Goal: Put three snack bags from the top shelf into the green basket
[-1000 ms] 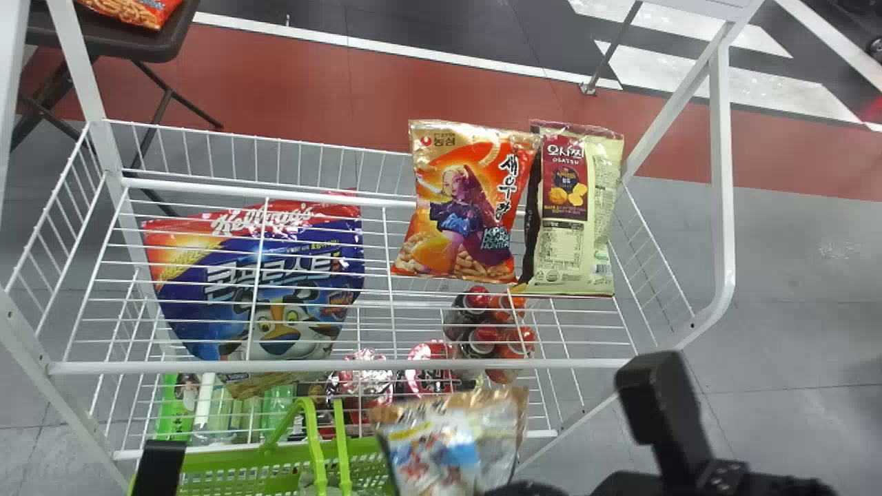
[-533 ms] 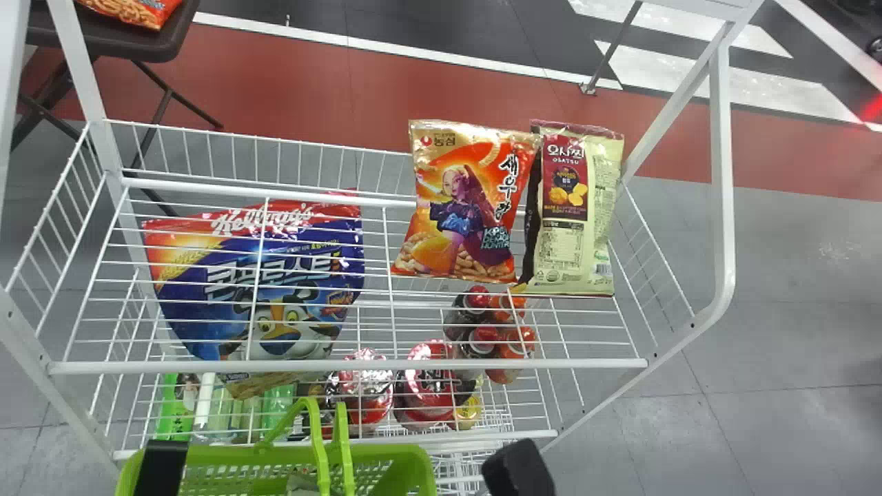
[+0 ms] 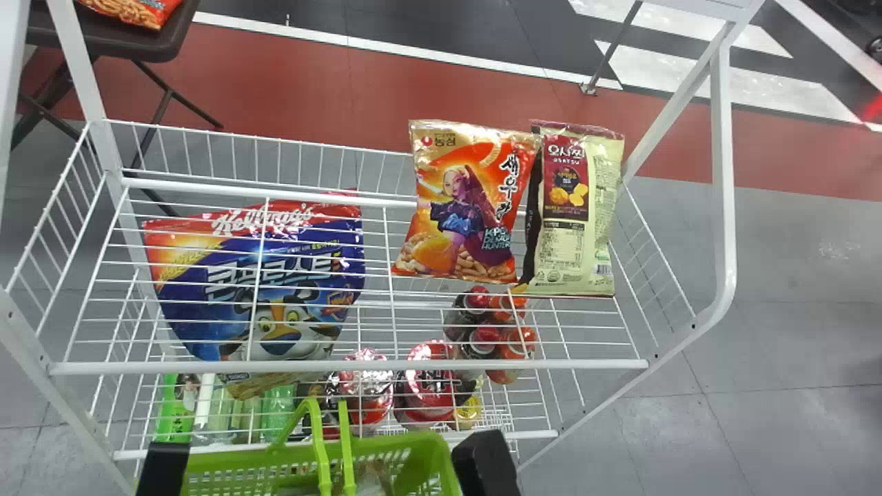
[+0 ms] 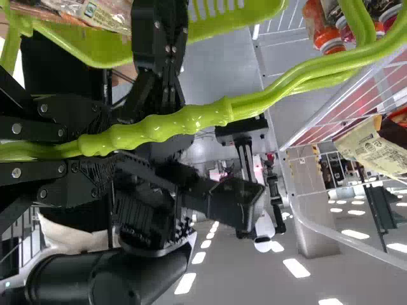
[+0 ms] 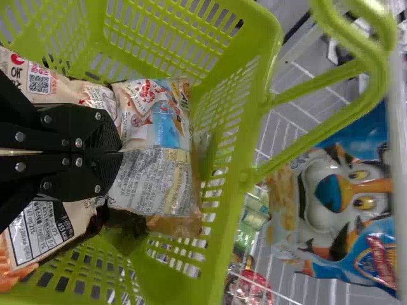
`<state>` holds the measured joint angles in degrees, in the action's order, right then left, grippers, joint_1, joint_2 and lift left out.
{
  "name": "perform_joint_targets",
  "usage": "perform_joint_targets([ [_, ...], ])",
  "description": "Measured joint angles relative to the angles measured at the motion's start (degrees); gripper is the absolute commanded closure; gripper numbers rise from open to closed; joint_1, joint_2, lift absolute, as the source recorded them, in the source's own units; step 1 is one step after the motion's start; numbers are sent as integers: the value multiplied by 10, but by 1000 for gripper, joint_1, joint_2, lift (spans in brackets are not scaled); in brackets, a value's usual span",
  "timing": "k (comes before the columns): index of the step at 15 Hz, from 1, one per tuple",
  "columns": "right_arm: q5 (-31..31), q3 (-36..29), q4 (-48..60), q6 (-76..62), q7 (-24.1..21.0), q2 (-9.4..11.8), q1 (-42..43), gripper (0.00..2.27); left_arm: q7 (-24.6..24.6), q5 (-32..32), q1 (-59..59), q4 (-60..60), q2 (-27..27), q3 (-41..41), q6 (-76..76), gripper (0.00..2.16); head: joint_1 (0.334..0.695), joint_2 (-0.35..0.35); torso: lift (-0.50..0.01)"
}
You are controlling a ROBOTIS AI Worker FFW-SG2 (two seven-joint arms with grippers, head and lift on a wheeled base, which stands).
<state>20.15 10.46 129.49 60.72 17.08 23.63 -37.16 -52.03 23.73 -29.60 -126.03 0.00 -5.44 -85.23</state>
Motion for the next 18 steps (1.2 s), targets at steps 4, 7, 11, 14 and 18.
perform_joint_targets([
  [4,9,9,5,40,12,7,-3,468,1,-1,2,1,0,0,0,2145,695,-350,-50],
  [7,34,-49,42,61,-10,-1,-19,2,0,0,1,1,0,0,0,2145,695,-350,-50],
  [11,32,-106,93,61,-27,-11,-39,56,-3,0,0,0,0,1,1,2145,695,-350,-50],
  [14,54,-152,136,23,10,-28,-59,56,-3,0,0,0,0,1,1,2145,695,-350,-50],
  [18,154,-266,190,-18,51,-60,-63,66,-3,0,-3,-1,0,2,2,2145,695,-350,-50],
])
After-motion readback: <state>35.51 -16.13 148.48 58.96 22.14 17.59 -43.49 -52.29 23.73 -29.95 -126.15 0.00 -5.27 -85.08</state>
